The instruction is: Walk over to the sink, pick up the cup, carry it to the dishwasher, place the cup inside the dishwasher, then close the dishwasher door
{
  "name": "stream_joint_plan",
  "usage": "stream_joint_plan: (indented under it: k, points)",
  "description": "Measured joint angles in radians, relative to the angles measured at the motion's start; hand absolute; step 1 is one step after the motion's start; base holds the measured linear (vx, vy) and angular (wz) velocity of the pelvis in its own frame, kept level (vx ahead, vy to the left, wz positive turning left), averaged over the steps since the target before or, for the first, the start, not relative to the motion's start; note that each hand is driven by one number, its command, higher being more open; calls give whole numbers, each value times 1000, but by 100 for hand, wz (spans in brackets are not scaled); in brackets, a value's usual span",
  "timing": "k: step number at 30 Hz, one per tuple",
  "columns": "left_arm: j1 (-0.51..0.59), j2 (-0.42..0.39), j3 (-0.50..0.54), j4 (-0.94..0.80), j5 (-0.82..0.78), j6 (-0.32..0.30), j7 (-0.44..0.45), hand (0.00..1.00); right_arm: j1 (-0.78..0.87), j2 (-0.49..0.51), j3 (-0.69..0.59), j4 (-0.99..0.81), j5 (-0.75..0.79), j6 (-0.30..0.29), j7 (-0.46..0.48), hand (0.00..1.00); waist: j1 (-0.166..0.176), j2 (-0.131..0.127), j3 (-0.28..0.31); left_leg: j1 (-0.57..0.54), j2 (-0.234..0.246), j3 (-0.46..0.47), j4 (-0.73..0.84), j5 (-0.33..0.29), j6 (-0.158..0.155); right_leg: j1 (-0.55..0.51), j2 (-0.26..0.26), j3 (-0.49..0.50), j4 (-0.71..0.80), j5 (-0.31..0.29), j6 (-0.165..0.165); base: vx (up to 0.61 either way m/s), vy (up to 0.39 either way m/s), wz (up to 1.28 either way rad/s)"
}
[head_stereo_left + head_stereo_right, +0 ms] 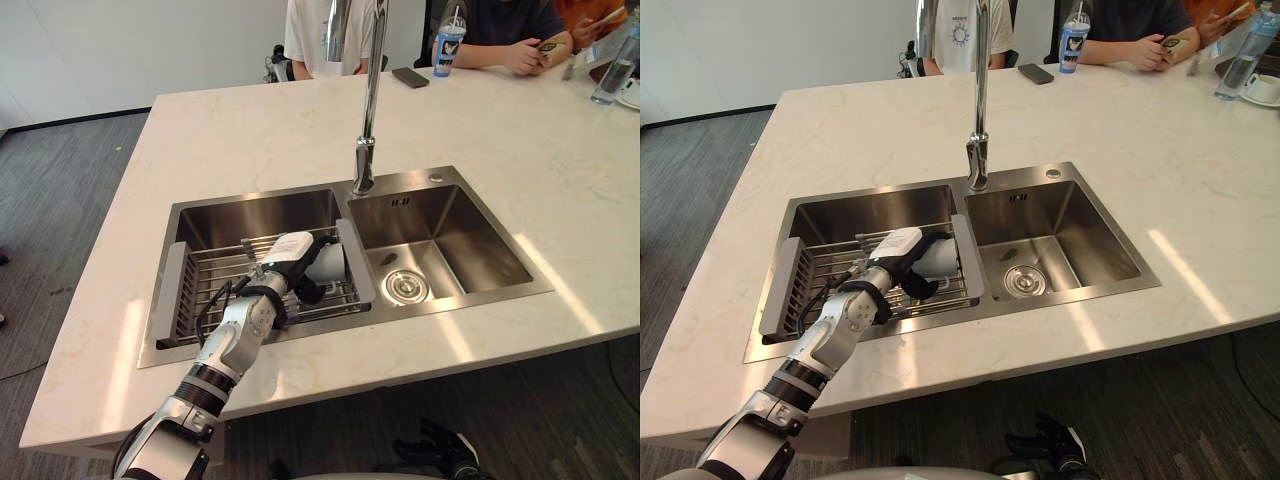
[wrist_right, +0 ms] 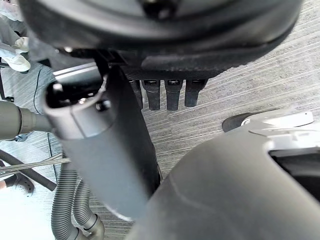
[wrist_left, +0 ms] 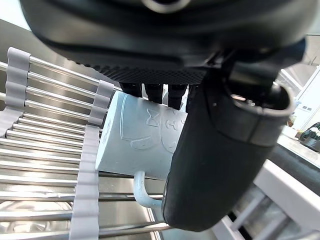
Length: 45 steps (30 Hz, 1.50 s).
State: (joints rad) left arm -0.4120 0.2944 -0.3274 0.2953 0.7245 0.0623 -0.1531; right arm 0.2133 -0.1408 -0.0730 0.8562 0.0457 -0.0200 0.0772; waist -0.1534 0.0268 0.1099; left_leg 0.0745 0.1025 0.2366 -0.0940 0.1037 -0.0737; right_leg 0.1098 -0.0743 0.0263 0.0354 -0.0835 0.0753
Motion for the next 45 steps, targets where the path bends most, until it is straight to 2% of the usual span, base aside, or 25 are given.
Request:
stream_joint_plan:
  k: [1, 11, 20, 23, 27, 29, 36, 40, 45]
  points:
    - [-4, 0, 7, 5, 0, 3, -1, 30, -2, -1, 0, 0, 0, 3, 2, 90, -1, 1, 3, 0, 0, 0, 0, 0, 0, 0, 0, 0, 0, 0, 0, 0, 0, 0]
    - [-15, -1, 66, 19, -58, 11, -2, 30, -11, -3, 0, 0, -1, 10, 8, 90, -10, 2, 15, -4, 0, -2, 0, -7, -2, 2, 0, -4, -10, -2, -1, 0, 0, 0]
    - [-15, 4, 38, -31, -126, 30, 3, 30, -11, -3, 0, -1, 0, 6, 5, 90, -13, 1, 22, -14, -3, -21, 1, -8, -3, 7, -2, -25, -17, -3, -3, 3, -3, 6]
    - [19, 8, 22, -96, -177, 30, 36, 30, -7, -3, 0, -1, 1, -5, 0, 90, -7, 0, 22, -18, -4, -29, 4, -8, -3, 9, -3, -33, -17, -4, -3, 19, -14, 8]
    - [122, 11, 43, -272, -256, 27, 111, 30, 3, -2, -7, -1, 6, -20, -5, 90, 12, 0, 22, -18, -4, -32, 5, -8, -3, 11, -2, -35, -16, -4, -3, 1, -4, 1]
    - [209, -10, 82, -432, -358, -12, 136, 30, 20, 8, -36, -1, 8, -31, -6, 90, 33, 0, 22, -18, -4, -33, 5, -7, -2, 12, -2, -35, -13, -4, -3, -15, -3, 0]
    - [377, -88, 192, -688, -543, -125, 183, 30, 42, 17, -62, 0, 10, -39, -6, 90, 54, -4, 18, -13, -2, -32, 0, -2, 1, 11, -1, -31, -4, -5, -3, -46, -6, -1]
    - [481, -139, 271, -728, -684, -170, 227, 30, 61, 27, -70, 1, 12, -43, -7, 90, 75, -19, 3, -12, -2, -33, 0, 0, 1, 12, -1, -32, -1, -4, -3, -27, -4, 1]
    - [589, -168, 300, -729, -871, -177, 240, 30, 72, 45, -69, 3, 13, -43, -12, 90, 89, -52, -20, -13, -3, -34, 0, 0, 1, 13, -1, -31, -1, -4, -3, 0, 0, 0]
